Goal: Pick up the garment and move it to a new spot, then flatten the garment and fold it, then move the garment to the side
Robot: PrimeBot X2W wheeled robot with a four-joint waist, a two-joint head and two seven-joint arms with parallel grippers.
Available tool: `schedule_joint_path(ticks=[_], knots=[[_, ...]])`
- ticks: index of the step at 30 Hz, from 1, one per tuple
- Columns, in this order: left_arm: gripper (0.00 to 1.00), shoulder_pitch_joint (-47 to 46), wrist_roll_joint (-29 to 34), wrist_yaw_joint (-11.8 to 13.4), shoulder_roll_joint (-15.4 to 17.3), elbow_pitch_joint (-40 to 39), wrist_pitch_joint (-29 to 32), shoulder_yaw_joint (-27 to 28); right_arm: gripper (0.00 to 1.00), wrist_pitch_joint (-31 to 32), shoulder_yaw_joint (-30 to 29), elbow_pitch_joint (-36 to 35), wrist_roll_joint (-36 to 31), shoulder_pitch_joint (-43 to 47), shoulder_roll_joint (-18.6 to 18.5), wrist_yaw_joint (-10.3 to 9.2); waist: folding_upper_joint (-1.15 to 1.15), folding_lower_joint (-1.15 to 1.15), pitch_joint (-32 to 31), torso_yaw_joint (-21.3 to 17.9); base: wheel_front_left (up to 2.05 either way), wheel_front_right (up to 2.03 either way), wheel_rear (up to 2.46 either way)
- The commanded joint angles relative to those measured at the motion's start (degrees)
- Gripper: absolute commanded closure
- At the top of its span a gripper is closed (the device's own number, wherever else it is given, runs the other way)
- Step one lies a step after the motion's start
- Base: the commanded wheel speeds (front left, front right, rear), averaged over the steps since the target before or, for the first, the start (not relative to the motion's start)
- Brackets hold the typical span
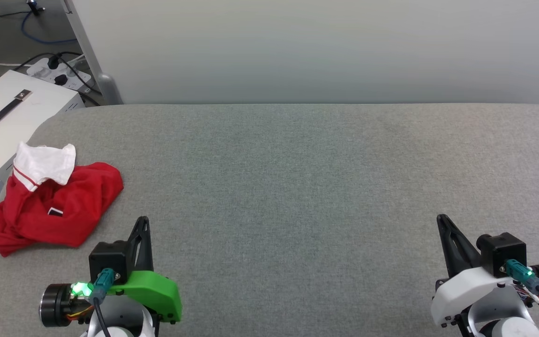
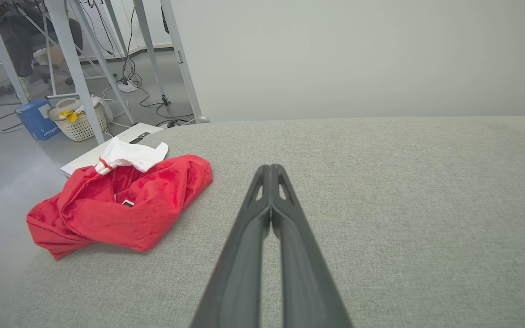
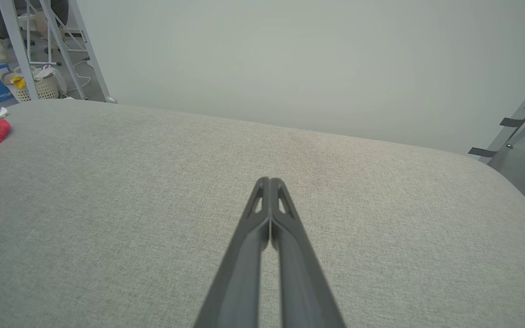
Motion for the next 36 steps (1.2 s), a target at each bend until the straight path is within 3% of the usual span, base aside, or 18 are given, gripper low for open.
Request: schedule_joint_path(ticks=[1,20,21,36], knots=[[1.0,-0.99,0.55,-0.17,-0.27,-0.12,-0.04,0.01,1.0,0.17,0.04,-0.25,-0.54,-0.94,-0.05,-0.04,0.35,0.0,0.0,0.0,0.0,0.0,0.0],[1.0,-0.99,0.55,-0.17,-0.27,-0.12,-0.04,0.01,1.0,0.17,0.04,-0.25,-0.54,-0.94,-0.05,-0.04,0.35,0.0,0.0,0.0,0.0,0.0,0.0],[0.0,0.0,0.0,0.0,0.0,0.0,0.0,0.0,0.0,0.0,0.0,0.0,0.0,0.0,0.01,0.0,0.0,0.0,0.0,0.0,0.0,0.0,0.0],[0.0,-0.17,-0.64,0.55,0.0,-0.06,-1.31,-0.22,0.0,-1.29,-0.63,-0.28,1.54,-0.22,0.03,0.0,0.03,0.0,0.11,-0.01,0.0,0.0,0.0]])
